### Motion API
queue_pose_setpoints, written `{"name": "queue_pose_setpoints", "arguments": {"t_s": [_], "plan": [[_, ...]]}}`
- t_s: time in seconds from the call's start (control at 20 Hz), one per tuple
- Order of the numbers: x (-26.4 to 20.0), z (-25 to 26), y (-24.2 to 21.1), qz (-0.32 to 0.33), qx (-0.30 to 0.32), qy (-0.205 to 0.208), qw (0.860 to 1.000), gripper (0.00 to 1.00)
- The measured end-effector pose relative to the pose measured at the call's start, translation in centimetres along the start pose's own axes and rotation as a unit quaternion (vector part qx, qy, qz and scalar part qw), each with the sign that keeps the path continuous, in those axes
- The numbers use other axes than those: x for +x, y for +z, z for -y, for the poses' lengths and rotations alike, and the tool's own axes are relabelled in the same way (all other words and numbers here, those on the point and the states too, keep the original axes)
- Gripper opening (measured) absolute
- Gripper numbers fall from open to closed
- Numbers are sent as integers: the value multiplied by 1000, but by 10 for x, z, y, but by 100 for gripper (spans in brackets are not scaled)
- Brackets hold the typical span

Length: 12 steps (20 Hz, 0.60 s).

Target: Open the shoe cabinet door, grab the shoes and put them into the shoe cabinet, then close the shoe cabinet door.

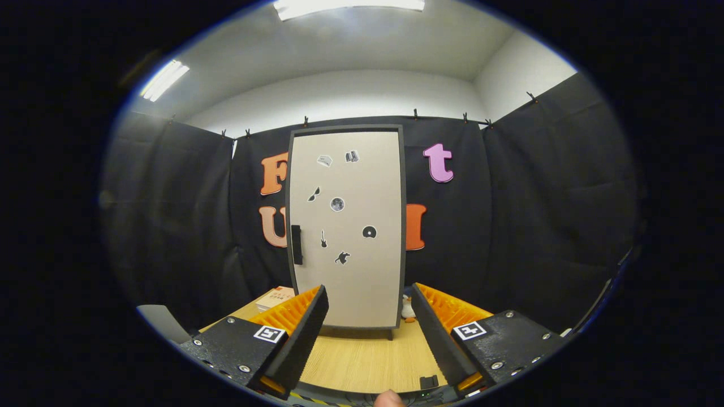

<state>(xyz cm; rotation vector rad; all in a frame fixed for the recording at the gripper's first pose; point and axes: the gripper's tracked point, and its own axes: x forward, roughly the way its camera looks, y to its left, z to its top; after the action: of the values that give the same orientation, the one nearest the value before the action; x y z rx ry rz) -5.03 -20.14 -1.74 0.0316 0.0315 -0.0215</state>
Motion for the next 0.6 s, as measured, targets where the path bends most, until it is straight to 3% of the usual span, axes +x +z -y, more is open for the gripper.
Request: {"name": "queue_pose_setpoints", "arguments": {"t_s": [0.6], "plan": [[3,13,-11,-12,9,-2,1000,93]]}}
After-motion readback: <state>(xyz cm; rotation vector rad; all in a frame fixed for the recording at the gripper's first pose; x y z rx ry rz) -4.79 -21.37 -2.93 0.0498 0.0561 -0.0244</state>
